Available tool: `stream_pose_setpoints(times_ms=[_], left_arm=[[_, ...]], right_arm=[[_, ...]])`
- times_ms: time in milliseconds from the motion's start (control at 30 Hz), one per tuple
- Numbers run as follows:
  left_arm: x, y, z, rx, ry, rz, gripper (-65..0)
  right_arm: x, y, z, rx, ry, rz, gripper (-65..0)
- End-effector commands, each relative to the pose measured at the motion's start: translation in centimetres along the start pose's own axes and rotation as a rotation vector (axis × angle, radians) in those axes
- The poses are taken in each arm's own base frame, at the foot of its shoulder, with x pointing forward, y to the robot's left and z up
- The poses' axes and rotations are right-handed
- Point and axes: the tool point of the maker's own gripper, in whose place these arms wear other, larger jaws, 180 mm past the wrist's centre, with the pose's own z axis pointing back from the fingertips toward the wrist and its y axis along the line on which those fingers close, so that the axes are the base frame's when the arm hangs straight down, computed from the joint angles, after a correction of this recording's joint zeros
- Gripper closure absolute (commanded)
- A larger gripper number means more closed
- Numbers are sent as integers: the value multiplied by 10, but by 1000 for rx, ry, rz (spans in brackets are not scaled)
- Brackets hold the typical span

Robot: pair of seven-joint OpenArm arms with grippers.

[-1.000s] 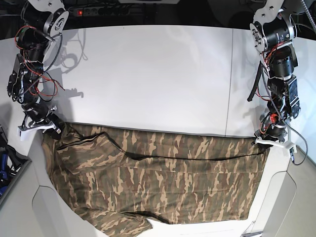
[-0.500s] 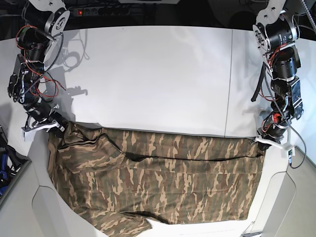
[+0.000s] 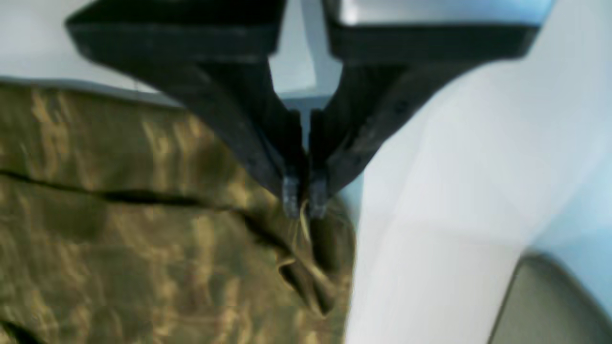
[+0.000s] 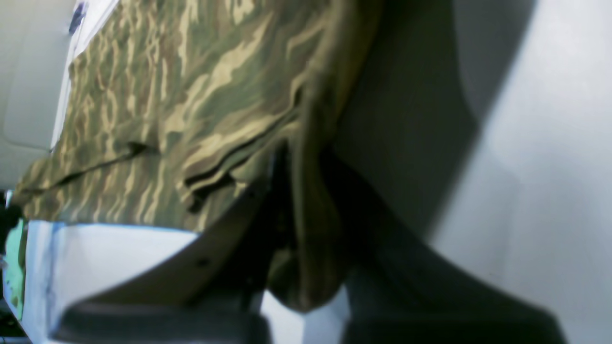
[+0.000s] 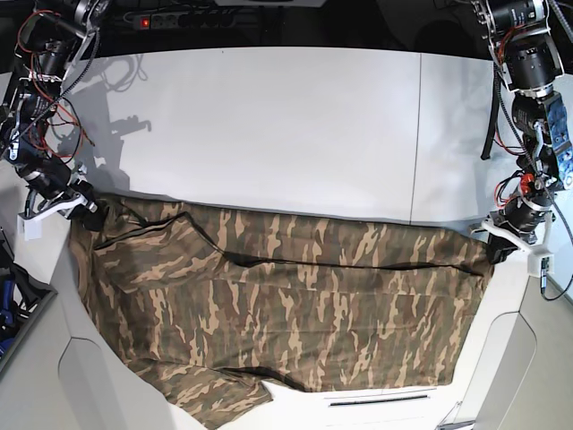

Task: Fold the T-shirt properly
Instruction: 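Drag the shirt back toward the robot with both grippers, then release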

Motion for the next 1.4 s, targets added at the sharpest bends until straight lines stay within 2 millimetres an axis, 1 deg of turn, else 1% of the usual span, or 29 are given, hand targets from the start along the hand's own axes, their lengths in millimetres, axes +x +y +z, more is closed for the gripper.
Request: stream_pose_setpoints(times_ms=[0, 167, 267, 367, 533, 733, 833, 967, 1067, 1367], left_arm=[[17, 0, 6, -6, -44, -31, 0], [6, 3, 32, 6, -36, -76, 0], [7, 8, 51, 23, -47, -102, 0], [4, 10, 69, 38, -19, -137, 0], [-7, 2, 93, 27, 15, -196, 0], [-29, -8, 119, 5, 73, -247, 0], [-41, -12, 132, -6, 109, -269, 0], [-49, -16, 147, -4, 139, -305, 0], [-54, -13, 155, 21, 162, -335, 0], [-83, -9, 175, 22, 256, -354, 0]], right_arm=[[16, 4, 8, 15, -39, 32, 0], [3, 2, 32, 11, -17, 64, 0], [-5, -5, 47, -5, 17, 84, 0], [-12, -13, 61, -18, 53, 97, 0], [-25, -22, 78, -26, 118, 106, 0], [-42, -33, 93, -48, 176, 94, 0], [-53, -35, 100, -42, 204, 81, 0], [-61, -39, 109, -45, 227, 69, 0], [-65, -44, 116, -60, 246, 75, 0], [-67, -56, 132, -91, 310, 100, 0]])
